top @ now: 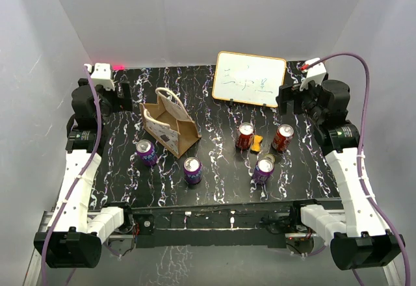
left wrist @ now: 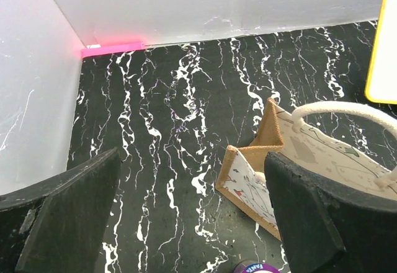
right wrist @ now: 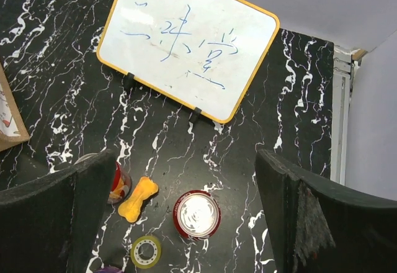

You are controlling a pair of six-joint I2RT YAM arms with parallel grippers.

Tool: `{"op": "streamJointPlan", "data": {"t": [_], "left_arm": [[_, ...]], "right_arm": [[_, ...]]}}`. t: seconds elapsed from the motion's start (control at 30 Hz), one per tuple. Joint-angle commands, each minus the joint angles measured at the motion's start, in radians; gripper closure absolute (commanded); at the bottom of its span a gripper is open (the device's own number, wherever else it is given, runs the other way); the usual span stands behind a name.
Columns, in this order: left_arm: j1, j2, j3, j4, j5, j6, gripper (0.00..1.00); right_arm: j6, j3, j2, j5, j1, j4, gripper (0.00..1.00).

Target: Place the beverage into the canvas bag

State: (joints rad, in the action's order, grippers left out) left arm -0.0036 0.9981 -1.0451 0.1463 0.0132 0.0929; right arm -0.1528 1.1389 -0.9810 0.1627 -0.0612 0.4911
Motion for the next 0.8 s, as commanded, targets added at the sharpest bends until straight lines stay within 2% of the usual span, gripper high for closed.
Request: {"op": "streamJointPlan", "data": {"t": [0.0,0.47,0.57,0.77], "left_arm": [[-0.004,-0.027,0.012,-0.005,0.055,-0.002,0.03],[-0.007,-0.03,0.06,-0.048,0.154,-0.013,0.03],[-0.007,-0.034,0.055,-0.009,0.211,-0.022,0.03],[-0.008,-0.042,0.011,0.125,0.239,-0.158,0.03]], "right_arm": [[-0.017,-0.003,0.023,-0.034,-0.013,-0.089,0.02],[-0.023,0.0,0.011,-0.047,-0.02,-0.127,0.02],[-0.025,0.008,0.006,-0.043,-0.02,-0.129,0.02],[-0.03,0.022,-0.009,-0.021,-0.02,-0.125,0.02]]}}
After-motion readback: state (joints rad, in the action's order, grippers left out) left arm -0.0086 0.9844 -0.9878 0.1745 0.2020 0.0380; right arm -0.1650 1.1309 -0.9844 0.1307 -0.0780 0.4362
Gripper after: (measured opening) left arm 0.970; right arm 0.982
